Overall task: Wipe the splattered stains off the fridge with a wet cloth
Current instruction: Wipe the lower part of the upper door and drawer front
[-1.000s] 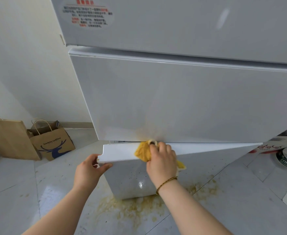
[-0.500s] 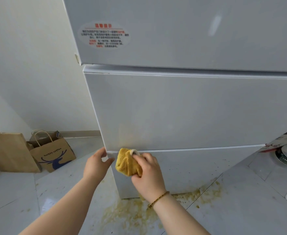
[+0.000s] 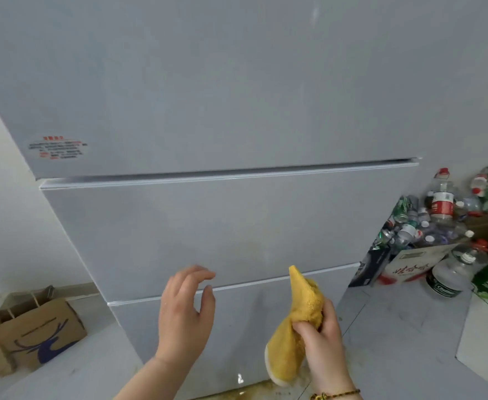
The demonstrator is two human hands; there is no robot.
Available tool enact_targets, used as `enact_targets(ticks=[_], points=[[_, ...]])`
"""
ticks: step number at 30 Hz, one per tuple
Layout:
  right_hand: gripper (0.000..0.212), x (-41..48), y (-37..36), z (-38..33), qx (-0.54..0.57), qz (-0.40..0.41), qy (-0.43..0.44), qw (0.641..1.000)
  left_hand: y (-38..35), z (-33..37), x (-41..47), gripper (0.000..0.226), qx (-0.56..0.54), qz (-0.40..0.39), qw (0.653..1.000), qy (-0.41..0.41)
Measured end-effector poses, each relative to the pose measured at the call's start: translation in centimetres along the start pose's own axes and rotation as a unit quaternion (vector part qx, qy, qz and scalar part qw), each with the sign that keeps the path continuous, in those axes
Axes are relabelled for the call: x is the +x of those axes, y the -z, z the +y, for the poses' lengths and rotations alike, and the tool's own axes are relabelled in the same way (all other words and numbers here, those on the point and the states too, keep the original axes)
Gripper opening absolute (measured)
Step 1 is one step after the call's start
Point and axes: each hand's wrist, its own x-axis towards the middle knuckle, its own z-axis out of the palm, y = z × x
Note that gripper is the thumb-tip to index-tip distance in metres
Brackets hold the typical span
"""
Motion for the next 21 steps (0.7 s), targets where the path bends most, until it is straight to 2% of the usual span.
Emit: enact_targets(ticks=[4, 8, 13, 16, 21], points=[[0.048, 3.3, 8.4, -2.4, -0.002, 0.012, 0.019, 1.0, -6.2, 8.1, 1.5, 0.025, -0.003, 0.018, 0.994, -0.105], [0.047, 7.8, 16.5, -4.9, 0.015, 0.026, 0.042, 0.999, -13.0, 14.5, 2.7, 0.034, 0.066, 0.012, 0.979, -0.192], [0.046, 12.8, 22.8, -6.8, 0.022, 0.009, 0.05, 0.998, -18.5, 19.1, 4.8, 0.05, 0.199, 0.004, 0.957, -0.21], [0.042, 14.8, 23.7, -6.8, 0.022, -0.043, 0.046, 0.998, -20.6, 19.9, 5.5, 0.06, 0.277, -0.001, 0.936, -0.215], [0.042, 17.5, 24.0, -6.8, 0.054, -0.08, 0.018, 0.995, -23.2, 19.5, 6.6, 0.069, 0.366, -0.028, 0.911, -0.188]])
